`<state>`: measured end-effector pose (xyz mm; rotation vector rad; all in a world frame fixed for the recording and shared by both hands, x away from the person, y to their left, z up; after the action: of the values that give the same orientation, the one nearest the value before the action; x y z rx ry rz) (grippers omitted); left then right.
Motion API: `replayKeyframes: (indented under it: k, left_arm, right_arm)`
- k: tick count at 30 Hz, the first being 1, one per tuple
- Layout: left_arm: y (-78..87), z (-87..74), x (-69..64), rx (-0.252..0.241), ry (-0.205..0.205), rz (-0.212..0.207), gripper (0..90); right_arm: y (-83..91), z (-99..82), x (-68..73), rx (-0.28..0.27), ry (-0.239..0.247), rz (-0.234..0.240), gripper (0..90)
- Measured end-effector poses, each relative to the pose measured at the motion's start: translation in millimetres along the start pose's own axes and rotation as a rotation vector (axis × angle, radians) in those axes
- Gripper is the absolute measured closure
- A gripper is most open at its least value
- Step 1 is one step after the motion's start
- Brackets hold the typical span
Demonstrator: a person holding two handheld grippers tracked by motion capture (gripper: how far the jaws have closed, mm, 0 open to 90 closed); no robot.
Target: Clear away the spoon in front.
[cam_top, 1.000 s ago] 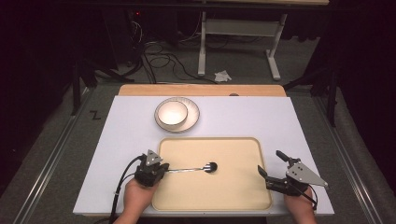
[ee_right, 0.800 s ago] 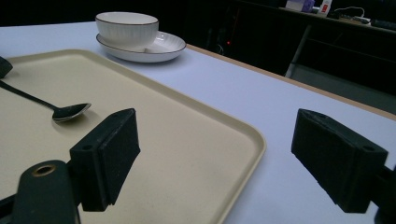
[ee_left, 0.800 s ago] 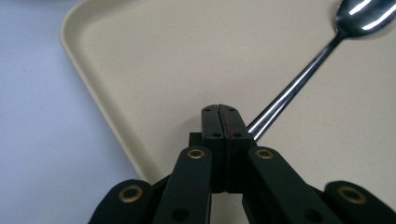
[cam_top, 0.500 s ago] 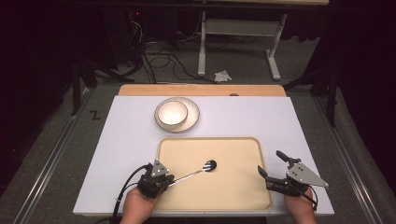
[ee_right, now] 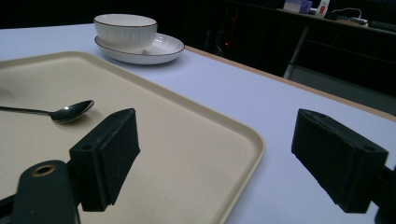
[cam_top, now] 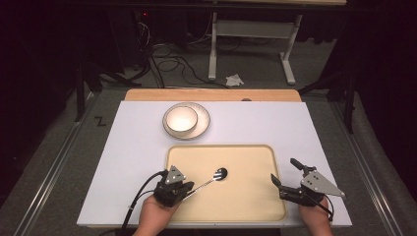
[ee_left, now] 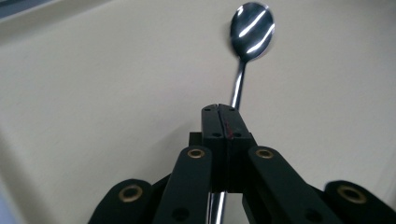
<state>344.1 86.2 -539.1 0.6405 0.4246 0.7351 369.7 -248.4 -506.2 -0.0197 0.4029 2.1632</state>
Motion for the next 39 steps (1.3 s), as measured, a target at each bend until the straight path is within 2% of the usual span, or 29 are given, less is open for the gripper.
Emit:
replayKeyframes:
  k: [1,4,9,14,17,20,31,33,36,39]
  left_arm:
    - [-2.6,4.1,-3.2,-0.003,-0.011,-0.004,90.0]
    - [-14.6,16.2,-11.7,-0.016,-0.004,-0.037,90.0]
    - [-42.3,26.0,-22.1,0.026,-0.010,-0.056,90.0]
    - [-59.0,29.1,-25.3,0.061,-0.004,-0.048,90.0]
    - [-61.0,31.3,-23.9,0.058,-0.007,-0.032,90.0]
    - [-60.4,32.2,-16.3,0.061,-0.003,-0.019,90.0]
    - [-49.9,30.2,27.7,0.066,0.085,0.071,90.0]
    - [-44.1,30.3,30.7,0.041,0.093,0.070,90.0]
    - [-25.5,28.4,28.8,0.005,0.057,0.071,90.0]
    - [-5.9,12.5,29.3,0.033,0.005,0.105,90.0]
  right_arm:
    - [-0.1,-0.1,-0.3,-0.002,0.000,-0.001,15.8]
    - [0.8,-0.6,-1.3,0.003,0.009,-0.007,15.8]
    - [1.8,-0.3,-1.3,-0.003,0.012,-0.007,15.7]
    - [0.8,-1.0,-1.9,-0.002,0.010,-0.003,15.7]
    - [1.1,-0.6,-2.2,-0.007,0.012,-0.004,15.7]
    - [1.3,-0.6,-2.3,-0.006,0.012,-0.004,15.7]
    - [0.7,-1.1,-1.9,-0.003,0.010,-0.003,15.7]
    - [0.5,-1.2,-1.8,-0.003,0.009,0.000,15.7]
    - [1.3,-1.0,-2.4,-0.006,0.007,-0.004,15.7]
    - [1.8,-1.3,-3.3,-0.007,0.008,-0.006,15.7]
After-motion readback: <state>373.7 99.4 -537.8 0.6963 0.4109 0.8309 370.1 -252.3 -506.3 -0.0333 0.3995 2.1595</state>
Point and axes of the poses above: each handheld gripper's, and its own axes: y roughly backward along the jaws, z roughly out of its top, x roughly to its left, the point moved 6 cm from there along -y, roughly forward along the jaws
